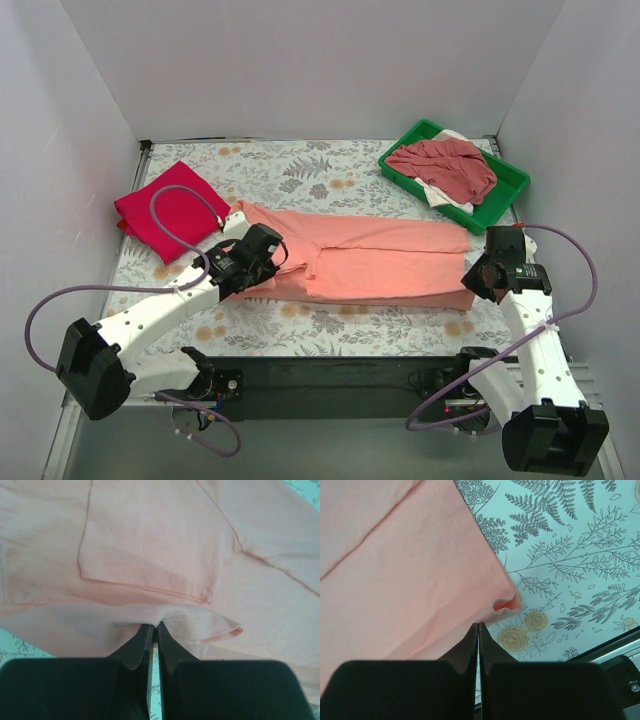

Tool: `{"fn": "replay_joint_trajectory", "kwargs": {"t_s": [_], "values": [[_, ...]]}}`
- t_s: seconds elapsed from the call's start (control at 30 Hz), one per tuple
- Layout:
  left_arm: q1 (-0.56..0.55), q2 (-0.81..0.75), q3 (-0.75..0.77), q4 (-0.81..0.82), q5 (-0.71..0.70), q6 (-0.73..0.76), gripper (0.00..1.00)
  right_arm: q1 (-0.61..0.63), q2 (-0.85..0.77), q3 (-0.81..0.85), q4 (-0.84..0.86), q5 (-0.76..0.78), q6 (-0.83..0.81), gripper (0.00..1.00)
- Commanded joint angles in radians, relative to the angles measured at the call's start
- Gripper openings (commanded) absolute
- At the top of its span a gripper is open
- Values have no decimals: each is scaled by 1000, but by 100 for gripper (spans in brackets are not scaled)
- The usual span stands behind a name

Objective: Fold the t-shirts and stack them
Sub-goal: Fold the tshirt

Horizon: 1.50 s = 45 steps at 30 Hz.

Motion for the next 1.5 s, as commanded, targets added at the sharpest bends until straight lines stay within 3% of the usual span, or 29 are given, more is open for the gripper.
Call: {"fn": "replay_joint_trajectory", "kwargs": {"t_s": [0.0,0.63,1.47], "values": [[67,16,56,92,-17,91,0,-2,41,72,72,-2,-38,1],[177,226,194,276,-29,267,0,-3,211,143,207,-7,-49,1],[288,542,365,299,54,336,0,-3,479,132,443,48,-64,1]]}}
